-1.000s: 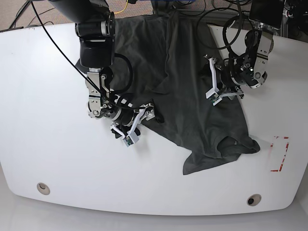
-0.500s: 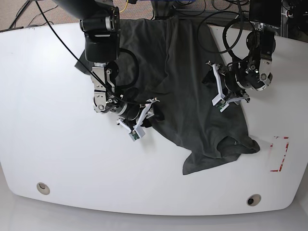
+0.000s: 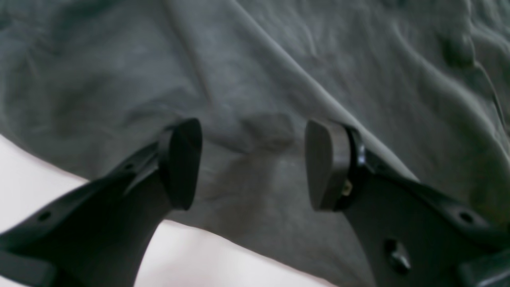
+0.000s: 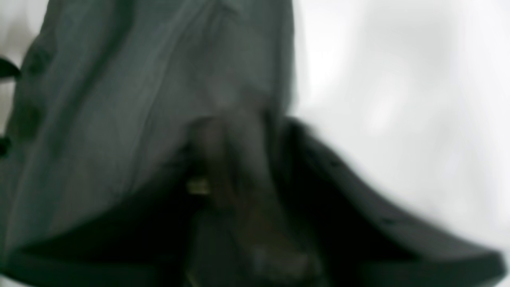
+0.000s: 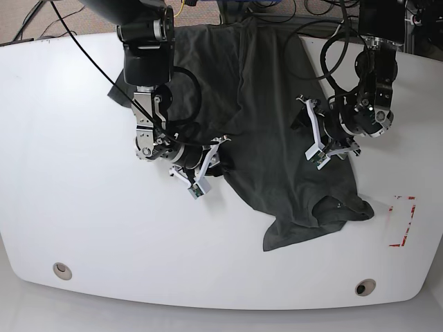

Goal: Layout the t-shirt on the table in an organized manner, then fold the t-shirt properly
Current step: 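Hold the shirt up with both grippers, letting it hang down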

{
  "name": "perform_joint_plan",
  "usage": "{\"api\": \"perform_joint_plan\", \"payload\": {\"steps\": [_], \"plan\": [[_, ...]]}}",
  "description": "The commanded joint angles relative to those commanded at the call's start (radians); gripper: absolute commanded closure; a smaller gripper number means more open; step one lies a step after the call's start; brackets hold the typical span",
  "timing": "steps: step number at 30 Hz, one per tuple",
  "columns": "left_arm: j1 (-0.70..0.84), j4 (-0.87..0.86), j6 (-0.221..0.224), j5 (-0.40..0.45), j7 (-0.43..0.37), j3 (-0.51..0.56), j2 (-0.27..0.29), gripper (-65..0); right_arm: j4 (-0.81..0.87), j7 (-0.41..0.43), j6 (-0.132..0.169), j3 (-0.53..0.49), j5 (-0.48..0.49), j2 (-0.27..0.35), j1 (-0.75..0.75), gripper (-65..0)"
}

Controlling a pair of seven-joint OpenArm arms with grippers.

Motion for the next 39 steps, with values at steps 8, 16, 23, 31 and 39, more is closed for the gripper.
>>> {"api": "perform_joint_plan", "payload": {"steps": [8,16,23,31,39], "plan": [[0.009,0.003,-0.002,-0.005,0.002,0.006,0.002,-38.6,0.031,-0.049,0.000,0.002,-0.002,0.005,0.049,-1.3],[0.041,0.003,-0.002,-0.170,0.060,0.008,0.003,-38.6,0.146,-0.075,0.000,0.009,-0.003,0.041,0.080,-0.8],[0.077,0.003,0.005,-0.232,0.069,0.008,0.002,-38.6,0.140,-0.063,0.000,0.011,0.006,0.120,0.158,-0.8],[0.080,0.003,0.000,-0.233,0.071,0.077,0.046,-38.6,0.120,-0.057,0.000,0.011,0.008,0.213,0.204,-0.8],[0.077,-0.002,0.006,-0.233,0.068,0.209,0.074,-38.6,0.126,-0.058,0.000,0.011,0.008,0.218,0.198,-0.8]]}}
